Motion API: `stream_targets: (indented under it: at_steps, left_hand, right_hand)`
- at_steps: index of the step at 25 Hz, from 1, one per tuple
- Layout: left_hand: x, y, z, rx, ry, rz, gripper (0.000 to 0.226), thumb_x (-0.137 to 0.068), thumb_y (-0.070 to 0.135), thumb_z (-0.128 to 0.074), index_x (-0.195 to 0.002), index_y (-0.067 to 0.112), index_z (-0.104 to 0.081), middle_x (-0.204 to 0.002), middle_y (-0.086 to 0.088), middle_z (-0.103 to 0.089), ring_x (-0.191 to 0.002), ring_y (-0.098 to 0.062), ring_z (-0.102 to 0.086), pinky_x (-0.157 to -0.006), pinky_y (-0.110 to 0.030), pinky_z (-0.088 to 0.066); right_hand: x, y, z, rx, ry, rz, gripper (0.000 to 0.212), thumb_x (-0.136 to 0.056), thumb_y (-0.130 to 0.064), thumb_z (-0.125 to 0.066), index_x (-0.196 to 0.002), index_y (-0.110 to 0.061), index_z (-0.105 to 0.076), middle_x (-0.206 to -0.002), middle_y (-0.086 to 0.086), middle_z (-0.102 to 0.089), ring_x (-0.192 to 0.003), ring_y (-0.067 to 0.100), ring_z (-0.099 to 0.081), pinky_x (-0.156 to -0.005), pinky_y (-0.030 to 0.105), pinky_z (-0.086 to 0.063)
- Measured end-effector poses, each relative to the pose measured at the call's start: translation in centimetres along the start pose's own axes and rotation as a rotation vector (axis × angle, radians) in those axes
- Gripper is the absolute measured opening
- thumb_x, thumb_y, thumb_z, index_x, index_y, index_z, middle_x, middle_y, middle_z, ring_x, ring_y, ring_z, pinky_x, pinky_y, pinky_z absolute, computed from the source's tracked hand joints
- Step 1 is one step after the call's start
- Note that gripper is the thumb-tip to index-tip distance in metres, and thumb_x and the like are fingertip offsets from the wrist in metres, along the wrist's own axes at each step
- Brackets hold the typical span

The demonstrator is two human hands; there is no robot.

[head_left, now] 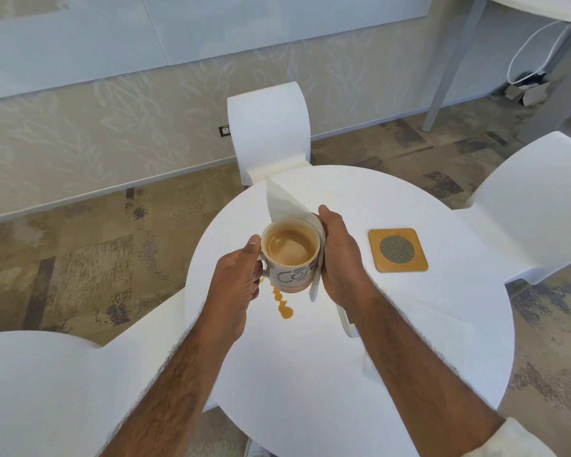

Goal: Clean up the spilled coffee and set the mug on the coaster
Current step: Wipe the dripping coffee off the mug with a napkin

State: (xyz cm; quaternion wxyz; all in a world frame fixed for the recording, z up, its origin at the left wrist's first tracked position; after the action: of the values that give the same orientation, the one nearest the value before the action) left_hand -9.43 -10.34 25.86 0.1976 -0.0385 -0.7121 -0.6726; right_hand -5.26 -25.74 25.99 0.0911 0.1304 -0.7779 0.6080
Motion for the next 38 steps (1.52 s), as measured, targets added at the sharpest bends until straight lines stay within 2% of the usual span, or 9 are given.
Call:
stream_targets:
  at_steps: [6,11,13,17,21,26,29,35,38]
  left_hand:
    - [0.1,-0.4,0.1,-0.059,-0.019,-0.024,0.047,-0.103,0.043,-0.050,-0.066,0.017,-0.040,-0.049,0.011,-0.034,-0.051,-0.011,-0.026,-0.050,-0.026,-0.024]
    - [0.2,-0.7,-0.1,-0.078,-0.017,-0.039,0.047,-0.104,0.041,-0.048,-0.067,0.013,-0.044,-0.044,0.014,-0.040,-0.046,-0.009,-0.032,-0.049,-0.026,-0.029]
    - [0.2,-0.7,-0.1,-0.057,-0.010,-0.044,0.049,-0.104,0.040,-0.049,-0.064,0.014,-0.041,-0.044,0.014,-0.039,-0.047,-0.010,-0.033,-0.049,-0.026,-0.030]
    - [-0.1,-0.4,-0.1,-0.017,0.008,-0.070,0.052,-0.104,0.040,-0.050,-0.059,0.017,-0.039,-0.047,0.013,-0.034,-0.047,-0.011,-0.034,-0.049,-0.026,-0.032]
    - [-0.6,-0.6,-0.5,-0.001,0.032,-0.071,0.046,-0.105,0.042,-0.047,-0.069,0.013,-0.046,-0.047,0.011,-0.033,-0.048,-0.011,-0.037,-0.053,-0.029,-0.034]
    - [-0.9,-0.8,-0.8,0.010,0.103,-0.058,0.046,-0.105,0.043,-0.047,-0.069,0.014,-0.046,-0.046,0.010,-0.040,-0.052,-0.016,-0.041,-0.058,-0.031,-0.036]
    - [-1.2,-1.0,-0.8,0.015,0.132,-0.060,0.046,-0.104,0.046,-0.047,-0.069,0.016,-0.047,-0.047,0.010,-0.041,-0.053,-0.016,-0.042,-0.060,-0.033,-0.037]
    - [-1.3,-1.0,-0.7,0.036,0.185,-0.038,0.047,-0.104,0.046,-0.047,-0.067,0.017,-0.044,-0.047,0.009,-0.040,-0.051,-0.015,-0.041,-0.061,-0.034,-0.038]
    - [-1.2,-1.0,-0.4,0.024,0.220,-0.038,0.049,-0.104,0.046,-0.048,-0.065,0.017,-0.041,-0.047,0.008,-0.037,-0.051,-0.016,-0.040,-0.058,-0.032,-0.037]
  right_hand:
    - [-2.8,-1.0,0.7,0.135,-0.362,-0.171,0.052,-0.102,-0.052,-0.043,-0.095,-0.009,-0.072,-0.092,0.011,-0.074,-0.083,0.022,-0.069,-0.086,0.037,-0.052]
    - [-4.5,0.7,1.4,-0.005,-0.437,-0.287,0.037,-0.099,-0.043,-0.055,-0.104,-0.009,-0.071,-0.104,0.015,-0.072,-0.091,0.027,-0.069,-0.090,0.038,-0.054]
    - [-4.7,1.8,1.8,-0.141,-0.445,-0.320,0.037,-0.102,-0.039,-0.051,-0.108,-0.008,-0.072,-0.105,0.015,-0.073,-0.093,0.027,-0.071,-0.086,0.039,-0.058]
    - [-5.2,5.1,1.9,-0.447,-0.420,-0.371,0.056,-0.107,-0.040,-0.044,-0.146,-0.001,-0.048,-0.136,0.024,-0.058,-0.127,0.040,-0.054,-0.113,0.055,-0.041]
    - [-4.9,7.6,1.1,-0.737,-0.340,-0.403,0.062,-0.110,-0.046,-0.032,-0.151,-0.002,-0.043,-0.137,0.026,-0.060,-0.129,0.040,-0.054,-0.118,0.055,-0.034]
    - [-3.7,8.5,0.2,-0.973,-0.250,-0.410,0.069,-0.108,-0.050,-0.030,-0.151,0.002,-0.042,-0.151,0.030,-0.047,-0.145,0.041,-0.040,-0.121,0.054,-0.030]
    - [-2.8,8.7,-0.2,-0.992,-0.247,-0.417,0.072,-0.107,-0.053,-0.028,-0.151,0.002,-0.042,-0.151,0.032,-0.046,-0.146,0.042,-0.039,-0.123,0.055,-0.026]
    - [-1.0,8.5,-0.8,-1.003,-0.215,-0.397,0.073,-0.107,-0.056,-0.024,-0.148,0.001,-0.045,-0.144,0.033,-0.053,-0.129,0.043,-0.054,-0.104,0.055,-0.049]
    - [-0.2,8.4,-0.7,-0.963,-0.214,-0.401,0.073,-0.107,-0.057,-0.024,-0.143,0.000,-0.050,-0.138,0.033,-0.059,-0.122,0.045,-0.060,-0.105,0.057,-0.048]
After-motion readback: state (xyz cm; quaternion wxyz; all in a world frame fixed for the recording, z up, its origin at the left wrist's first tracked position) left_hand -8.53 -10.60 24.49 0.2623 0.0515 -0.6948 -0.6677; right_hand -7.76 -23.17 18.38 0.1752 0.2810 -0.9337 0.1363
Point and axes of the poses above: each hand's wrist, its own x-axis away from the middle knuckle, its own z-axis out of the back of the hand, y = z × x, the point moved 1 cm from there along -x, towards the middle knuckle
